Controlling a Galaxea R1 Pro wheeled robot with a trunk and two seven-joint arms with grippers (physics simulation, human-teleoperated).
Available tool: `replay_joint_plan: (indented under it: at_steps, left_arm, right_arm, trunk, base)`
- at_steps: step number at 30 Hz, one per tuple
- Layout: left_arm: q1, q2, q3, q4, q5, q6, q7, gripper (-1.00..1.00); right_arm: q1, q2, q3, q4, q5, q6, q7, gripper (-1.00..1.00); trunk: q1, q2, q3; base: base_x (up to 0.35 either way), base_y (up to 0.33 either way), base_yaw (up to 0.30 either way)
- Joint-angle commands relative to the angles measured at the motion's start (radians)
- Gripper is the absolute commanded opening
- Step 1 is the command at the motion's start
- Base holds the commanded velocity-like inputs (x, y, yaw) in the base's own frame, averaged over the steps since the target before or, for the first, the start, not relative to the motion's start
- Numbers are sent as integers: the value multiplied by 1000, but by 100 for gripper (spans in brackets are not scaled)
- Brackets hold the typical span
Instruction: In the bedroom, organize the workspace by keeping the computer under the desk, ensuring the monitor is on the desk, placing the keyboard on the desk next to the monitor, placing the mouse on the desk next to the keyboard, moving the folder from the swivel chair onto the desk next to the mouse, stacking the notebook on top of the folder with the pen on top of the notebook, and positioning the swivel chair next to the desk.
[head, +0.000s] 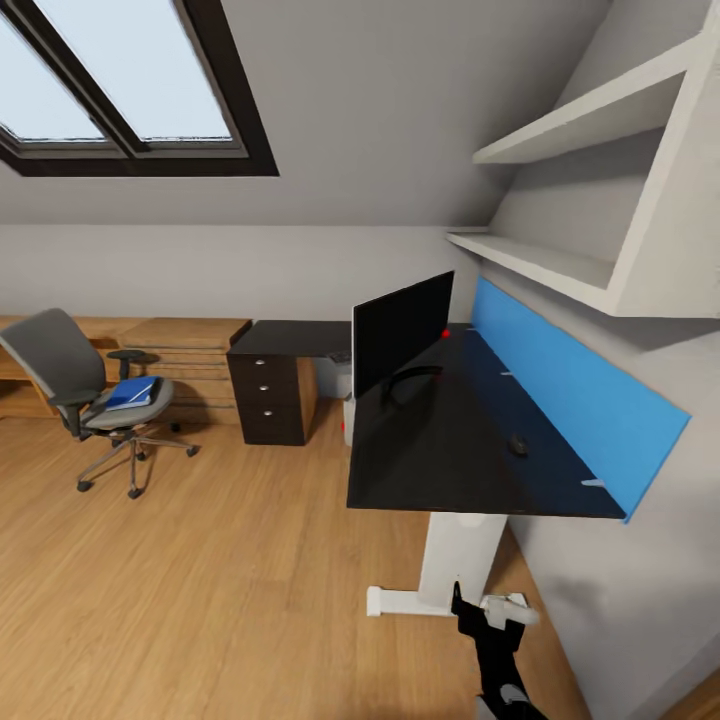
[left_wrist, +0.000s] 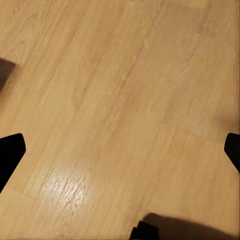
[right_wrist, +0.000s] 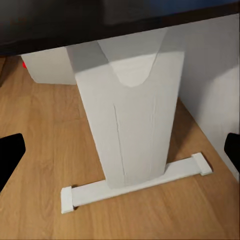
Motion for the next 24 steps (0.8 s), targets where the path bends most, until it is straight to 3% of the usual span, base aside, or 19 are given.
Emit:
replay_joint_plan:
  at_steps: [1, 3, 4, 10, 11, 16, 17, 24]
  left_arm:
    - [-1, 0, 1, 0, 3, -4, 0, 100]
    - [-1, -1, 1, 0, 2, -7, -1, 100]
    - [-1, -1, 1, -1, 1, -10, -3, 100]
    - [-1, 1, 3, -1, 2, -11, -5, 100]
    - [0, 1, 4, -1, 2, -11, -5, 100]
    - [0, 2, 6, -1, 3, -9, -2, 100]
    - [0, 2, 6, 0, 4, -7, 0, 100]
    - [-1, 2, 7, -1, 4, -9, 1, 100]
  right_arm:
    - [0, -2, -5, -37, -6, 27, 0, 100]
    - [0, -14, -5, -186, -5, 180, -16, 100]
    - [0, -28, -6, -309, -5, 313, -24, 100]
    - [0, -63, -14, -561, -7, 591, -31, 100]
    - [0, -72, -27, -668, -8, 723, -32, 100]
    - [-2, -78, -54, -785, -7, 869, -33, 100]
    - [-3, -87, -83, -814, -8, 912, -30, 100]
    - [-3, -95, -111, -817, -10, 932, -24, 100]
  trunk:
    - [0, -1, -1]
    - [0, -1, -1]
    - [0, -1, -1]
    - [-4, 6, 2]
    - [-8, 13, 5]
    - [-27, 48, 21]
    - [-31, 55, 24]
    - [-57, 104, 46]
  base:
    - [0, -63, 0]
    - [0, -33, 0]
    - [0, -13, 0]
    - [0, -6, 0]
    - [0, -1, 0]
    - [0, 0, 0]
    - [0, 0, 0]
    - [0, 0, 0]
